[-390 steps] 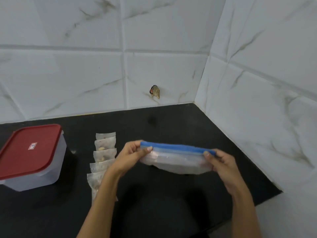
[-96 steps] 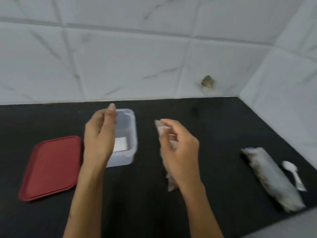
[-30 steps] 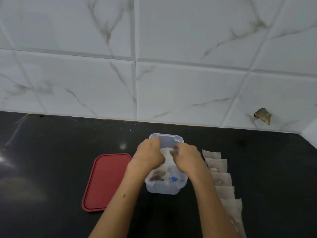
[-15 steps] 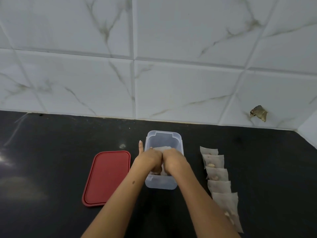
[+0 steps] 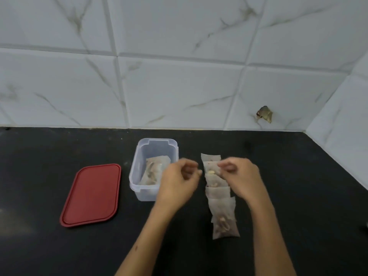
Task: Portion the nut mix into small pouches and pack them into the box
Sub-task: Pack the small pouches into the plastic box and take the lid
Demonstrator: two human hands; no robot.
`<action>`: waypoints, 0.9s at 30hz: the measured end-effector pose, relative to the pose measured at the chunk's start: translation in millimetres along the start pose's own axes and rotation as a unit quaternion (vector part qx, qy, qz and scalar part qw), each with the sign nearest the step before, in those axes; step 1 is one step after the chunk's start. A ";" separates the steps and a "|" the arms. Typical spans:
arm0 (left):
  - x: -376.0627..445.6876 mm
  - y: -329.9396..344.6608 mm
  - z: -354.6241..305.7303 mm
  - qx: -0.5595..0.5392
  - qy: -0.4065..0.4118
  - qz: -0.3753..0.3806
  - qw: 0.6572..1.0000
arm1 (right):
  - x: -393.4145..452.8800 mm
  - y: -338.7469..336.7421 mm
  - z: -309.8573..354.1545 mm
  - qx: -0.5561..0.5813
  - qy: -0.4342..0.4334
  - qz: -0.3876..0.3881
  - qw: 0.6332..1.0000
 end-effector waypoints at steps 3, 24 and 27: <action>-24.1 44.5 37.2 0.019 -0.134 0.048 0.990 | -10.6 18.2 -76.3 0.012 0.125 0.043 0.991; -27.5 82.4 97.9 -0.010 -0.196 -0.108 0.975 | -5.4 70.3 -121.0 0.132 0.139 0.071 0.979; -27.7 85.5 101.2 -0.029 -0.203 -0.090 0.975 | -3.7 80.4 -122.3 0.137 0.147 0.102 0.974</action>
Point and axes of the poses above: each hand's wrist, its own x-axis towards the middle knuckle, its own y-axis out of the palm, z = x × y, the point moved 6 cm from there along x, towards the middle knuckle, and after that the axes turned 13 degrees about -x, right-handed, at the moved point
